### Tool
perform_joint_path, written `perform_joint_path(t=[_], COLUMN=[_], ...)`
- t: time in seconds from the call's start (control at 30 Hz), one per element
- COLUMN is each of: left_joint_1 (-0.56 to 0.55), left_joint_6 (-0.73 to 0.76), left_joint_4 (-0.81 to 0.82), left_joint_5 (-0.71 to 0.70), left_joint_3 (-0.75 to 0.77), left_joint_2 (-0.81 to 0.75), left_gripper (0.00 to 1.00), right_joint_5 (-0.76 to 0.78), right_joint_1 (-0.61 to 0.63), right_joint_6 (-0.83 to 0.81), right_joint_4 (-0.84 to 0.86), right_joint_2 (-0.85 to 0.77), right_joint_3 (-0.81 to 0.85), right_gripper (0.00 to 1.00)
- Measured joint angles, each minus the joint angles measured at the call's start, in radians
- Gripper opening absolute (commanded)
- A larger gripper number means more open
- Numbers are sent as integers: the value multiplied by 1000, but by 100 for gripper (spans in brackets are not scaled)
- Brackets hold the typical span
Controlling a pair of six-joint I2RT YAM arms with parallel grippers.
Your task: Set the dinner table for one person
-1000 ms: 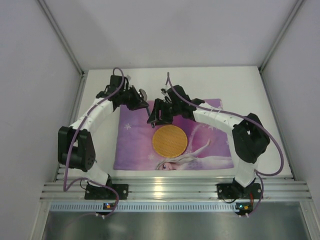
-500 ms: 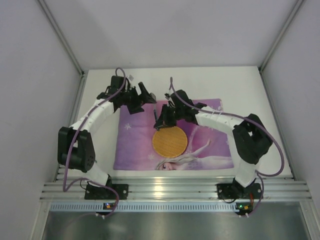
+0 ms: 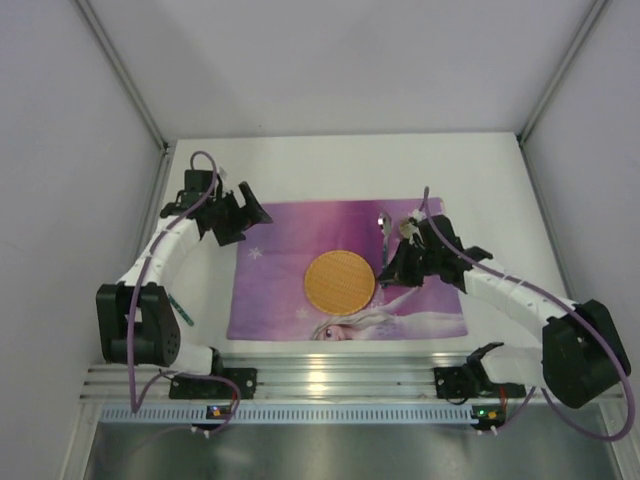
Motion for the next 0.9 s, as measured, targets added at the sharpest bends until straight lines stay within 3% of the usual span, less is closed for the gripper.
perform_joint_path(t=[0.2,0.47,0.5,0.53,0.63,0.73,0.9], left_joint_1=[154,193,196,200,208,218,240], left_joint_6=[55,84,84,85,84,82,77], left_joint_4=[-60,-129,-135,-139,-157,-180,-204], left_joint_5=[-32,-101,-114,-128,-187,-250,-314], left_joint_3=[-105,-140,-140,-141,-141,-141,-141], left_joint_2=[-14,-39,-45,-50,-61,-64,-65], left_gripper=[98,98,98,98,98,98,98], right_joint_5=[5,5,5,7,24,57,116], right_joint_1=[-38,-48,-49,-49,-50,-51,-52], right_joint_6=[-24,-63,-68,-73,-92,-106,-120], right_joint_4=[-53,-105,-112,-119,-158,-208,-300], right_joint_2=[-53,-45,-42,-35,-19,-16,-17], right_joint_3=[-108,-154,-154,-154,-153,-152,-125], right_gripper=[0,0,5,22,38,45,48])
